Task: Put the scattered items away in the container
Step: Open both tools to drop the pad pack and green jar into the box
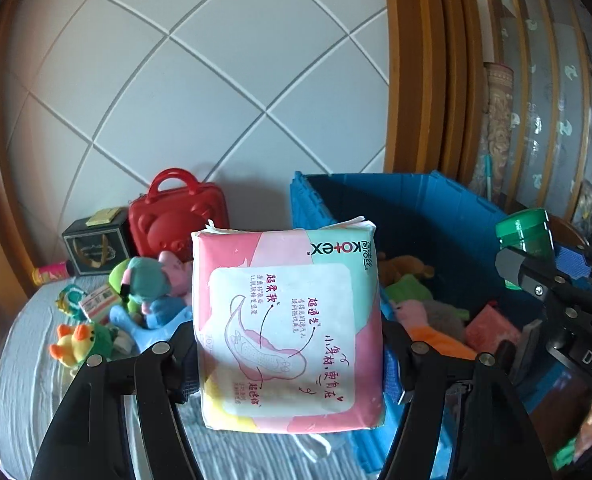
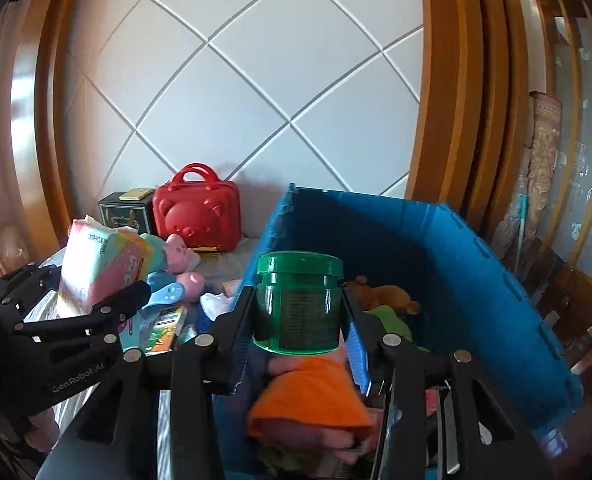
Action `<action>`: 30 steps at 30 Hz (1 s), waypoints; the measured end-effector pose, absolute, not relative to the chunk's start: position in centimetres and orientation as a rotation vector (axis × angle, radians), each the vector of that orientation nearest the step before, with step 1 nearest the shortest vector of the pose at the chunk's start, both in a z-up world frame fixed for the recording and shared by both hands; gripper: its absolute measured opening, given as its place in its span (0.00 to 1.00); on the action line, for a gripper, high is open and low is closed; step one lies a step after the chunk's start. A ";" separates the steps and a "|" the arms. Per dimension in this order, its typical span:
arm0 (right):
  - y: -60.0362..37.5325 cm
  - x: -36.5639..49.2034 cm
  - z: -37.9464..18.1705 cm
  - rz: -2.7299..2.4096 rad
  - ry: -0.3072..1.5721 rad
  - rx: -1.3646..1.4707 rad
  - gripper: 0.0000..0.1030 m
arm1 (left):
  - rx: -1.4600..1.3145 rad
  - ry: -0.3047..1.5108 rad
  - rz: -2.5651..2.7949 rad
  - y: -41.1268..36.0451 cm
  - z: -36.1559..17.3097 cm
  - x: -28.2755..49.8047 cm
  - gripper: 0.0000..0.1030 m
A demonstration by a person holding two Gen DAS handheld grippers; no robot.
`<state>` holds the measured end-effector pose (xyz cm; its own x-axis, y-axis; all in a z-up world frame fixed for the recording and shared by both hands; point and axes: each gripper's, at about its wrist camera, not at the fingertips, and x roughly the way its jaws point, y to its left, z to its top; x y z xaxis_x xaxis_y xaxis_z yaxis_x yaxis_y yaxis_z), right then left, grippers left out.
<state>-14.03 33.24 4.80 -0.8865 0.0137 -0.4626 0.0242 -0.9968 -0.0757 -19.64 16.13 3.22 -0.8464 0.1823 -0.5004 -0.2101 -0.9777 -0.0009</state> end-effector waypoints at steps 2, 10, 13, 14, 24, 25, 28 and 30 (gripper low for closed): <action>37.3 -13.5 4.8 -3.058 0.119 0.761 0.40 | -0.744 0.083 2.827 20.0 4.0 -19.3 0.66; 48.7 -12.4 2.8 -3.065 0.069 0.860 0.40 | -0.833 0.147 2.754 32.5 2.5 -18.1 0.66; 51.1 -12.3 1.7 -3.054 0.038 0.891 0.40 | -0.877 0.184 2.743 35.2 1.2 -18.1 0.66; 51.7 -12.3 1.4 -3.046 0.030 0.901 0.40 | -0.892 0.186 2.742 35.7 0.9 -18.2 0.66; 53.2 -12.8 0.2 -2.995 0.030 0.920 0.40 | -0.934 0.199 2.743 37.9 -0.6 -17.7 0.77; 53.1 -12.9 0.2 -2.992 0.031 0.919 0.40 | -0.926 0.205 2.749 37.9 -0.6 -17.6 0.84; 53.0 -13.2 0.3 -2.987 0.028 0.917 0.40 | -0.918 0.217 2.759 38.0 -0.7 -17.5 0.84; 52.9 -13.2 0.3 -2.986 0.021 0.915 0.46 | -0.928 0.217 2.763 37.9 -0.8 -17.6 0.84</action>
